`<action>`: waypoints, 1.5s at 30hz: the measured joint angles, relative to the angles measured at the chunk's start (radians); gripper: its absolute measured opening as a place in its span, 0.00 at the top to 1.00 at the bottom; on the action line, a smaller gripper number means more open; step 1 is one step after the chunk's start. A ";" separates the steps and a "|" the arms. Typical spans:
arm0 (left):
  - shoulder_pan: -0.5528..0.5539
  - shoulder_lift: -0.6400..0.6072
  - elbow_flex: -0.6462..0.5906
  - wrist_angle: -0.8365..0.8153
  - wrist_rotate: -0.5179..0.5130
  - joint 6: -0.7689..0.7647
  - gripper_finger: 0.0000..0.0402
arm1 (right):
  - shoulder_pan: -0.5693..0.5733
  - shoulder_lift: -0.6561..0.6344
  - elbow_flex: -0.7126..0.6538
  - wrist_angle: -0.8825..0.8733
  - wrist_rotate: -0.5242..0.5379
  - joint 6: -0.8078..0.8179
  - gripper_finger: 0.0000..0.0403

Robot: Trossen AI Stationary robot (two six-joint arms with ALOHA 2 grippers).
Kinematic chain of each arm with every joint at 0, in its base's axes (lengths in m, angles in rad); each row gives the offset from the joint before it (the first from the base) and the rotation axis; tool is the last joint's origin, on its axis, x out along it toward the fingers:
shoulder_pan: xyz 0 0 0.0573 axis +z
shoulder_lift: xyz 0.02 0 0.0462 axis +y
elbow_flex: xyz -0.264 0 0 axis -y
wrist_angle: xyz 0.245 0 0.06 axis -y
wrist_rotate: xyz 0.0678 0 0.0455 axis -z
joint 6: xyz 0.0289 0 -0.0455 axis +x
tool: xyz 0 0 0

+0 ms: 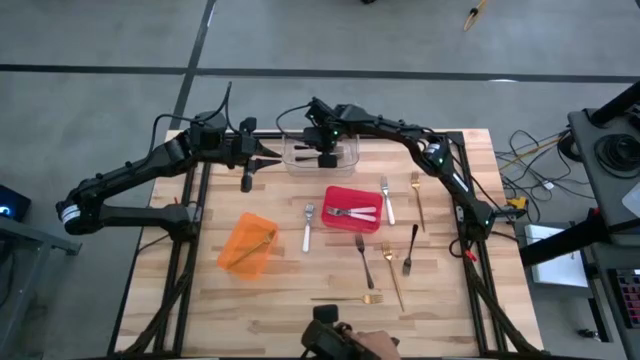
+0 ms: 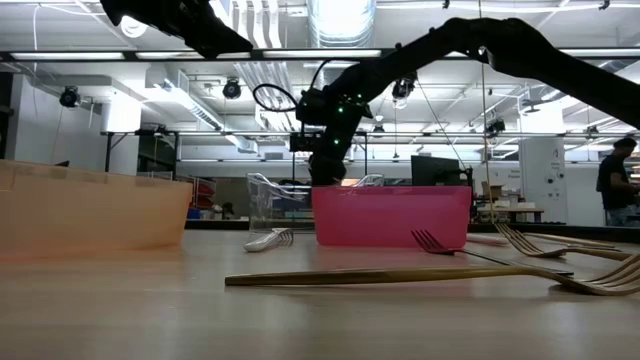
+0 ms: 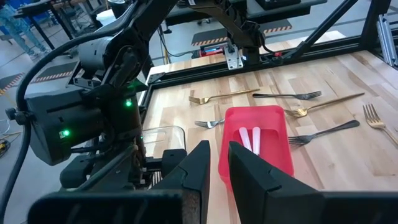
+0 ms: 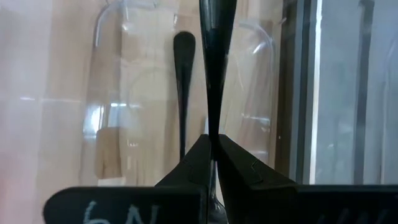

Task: Sort silverware by color (type)
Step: Put the black fork into the transparent bin, then put the gold fork into the orange bin

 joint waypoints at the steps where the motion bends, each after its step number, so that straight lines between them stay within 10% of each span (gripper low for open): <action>1: 0.000 0.000 0.000 0.000 0.000 0.000 0.90 | -0.002 0.000 -0.005 0.002 0.000 0.000 0.98; 45: 0.000 0.000 0.000 -0.008 0.001 -0.001 0.90 | -0.004 -0.002 -0.041 0.075 0.025 0.041 0.83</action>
